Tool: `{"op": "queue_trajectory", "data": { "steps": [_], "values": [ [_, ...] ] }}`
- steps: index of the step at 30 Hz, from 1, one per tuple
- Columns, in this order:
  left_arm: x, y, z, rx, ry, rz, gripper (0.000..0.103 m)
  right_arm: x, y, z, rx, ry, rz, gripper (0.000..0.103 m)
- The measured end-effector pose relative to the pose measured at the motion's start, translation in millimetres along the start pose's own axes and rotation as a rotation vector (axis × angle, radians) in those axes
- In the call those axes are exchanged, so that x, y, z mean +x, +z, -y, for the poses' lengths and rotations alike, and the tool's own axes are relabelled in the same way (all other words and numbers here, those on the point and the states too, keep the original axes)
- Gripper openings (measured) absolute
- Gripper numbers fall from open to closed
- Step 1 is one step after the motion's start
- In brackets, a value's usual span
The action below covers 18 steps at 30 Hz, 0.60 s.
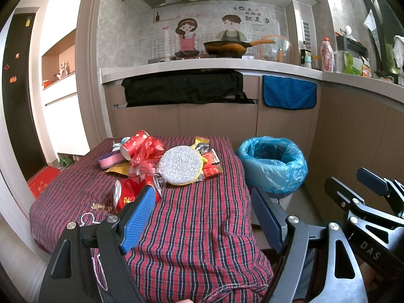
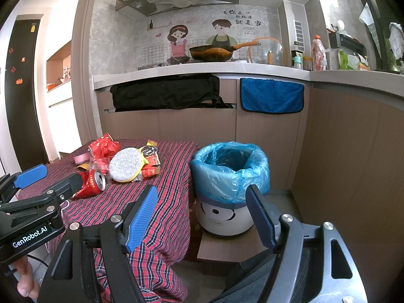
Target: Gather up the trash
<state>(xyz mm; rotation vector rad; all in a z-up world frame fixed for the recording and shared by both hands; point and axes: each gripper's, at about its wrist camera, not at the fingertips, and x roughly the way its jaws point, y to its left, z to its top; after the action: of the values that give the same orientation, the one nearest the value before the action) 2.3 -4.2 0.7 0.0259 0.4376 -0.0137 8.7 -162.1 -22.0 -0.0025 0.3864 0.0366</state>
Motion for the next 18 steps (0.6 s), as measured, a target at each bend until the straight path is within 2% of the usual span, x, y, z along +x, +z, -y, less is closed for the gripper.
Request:
{"op": "queue_trajectory", "data": {
  "steps": [18],
  "values": [
    [1.3, -1.7, -0.4, -0.004, 0.0, -0.005, 0.078, 1.2, -1.2, -0.5, -0.004, -0.001, 0.0, 0.07]
  ]
}}
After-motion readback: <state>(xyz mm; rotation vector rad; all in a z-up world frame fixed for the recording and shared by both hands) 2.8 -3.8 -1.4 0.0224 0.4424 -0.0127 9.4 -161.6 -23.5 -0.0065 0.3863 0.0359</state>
